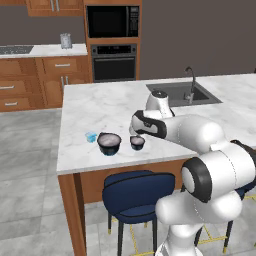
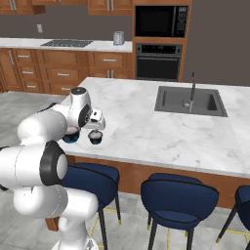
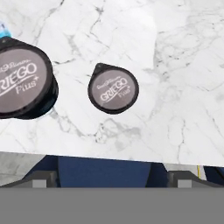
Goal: Stack the yogurt containers by placing the smaller containers on top of the larger containers.
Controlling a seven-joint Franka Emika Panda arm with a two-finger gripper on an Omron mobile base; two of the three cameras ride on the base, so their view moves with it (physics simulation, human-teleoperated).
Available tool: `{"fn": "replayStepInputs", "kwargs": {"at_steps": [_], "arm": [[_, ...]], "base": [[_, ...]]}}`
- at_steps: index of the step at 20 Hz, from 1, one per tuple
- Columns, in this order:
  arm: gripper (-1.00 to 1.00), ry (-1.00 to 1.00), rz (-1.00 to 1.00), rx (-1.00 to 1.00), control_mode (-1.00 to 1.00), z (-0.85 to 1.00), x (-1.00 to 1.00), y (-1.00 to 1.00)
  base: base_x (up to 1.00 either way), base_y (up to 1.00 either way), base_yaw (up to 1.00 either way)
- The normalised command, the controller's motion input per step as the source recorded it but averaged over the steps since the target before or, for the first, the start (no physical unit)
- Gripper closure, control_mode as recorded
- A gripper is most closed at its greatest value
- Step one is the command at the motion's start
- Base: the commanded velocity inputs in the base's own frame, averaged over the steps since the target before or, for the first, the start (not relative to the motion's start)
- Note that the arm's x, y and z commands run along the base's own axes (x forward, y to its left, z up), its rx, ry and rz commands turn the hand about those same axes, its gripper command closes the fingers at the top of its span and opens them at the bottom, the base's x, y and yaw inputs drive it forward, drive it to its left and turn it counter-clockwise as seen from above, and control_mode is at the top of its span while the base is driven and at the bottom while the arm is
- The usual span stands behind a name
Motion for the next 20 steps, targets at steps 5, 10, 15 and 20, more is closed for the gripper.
{"fn": "replayStepInputs", "kwargs": {"at_steps": [5,10,15,20], "arm": [[-1.0,-0.01,-0.02,0.01,-1.0,0.0,0.0,-0.09],[-1.0,-0.01,-0.06,0.03,-1.0,-0.08,0.0,-0.18],[-1.0,0.0,-0.04,0.02,-1.0,-0.14,0.0,-0.09],[-1.0,0.0,-0.02,0.03,-1.0,-0.09,0.0,-0.01]], "base": [[0.0,0.0,0.0],[0.0,0.0,0.0],[0.0,0.0,0.0],[0.0,0.0,0.0]]}}
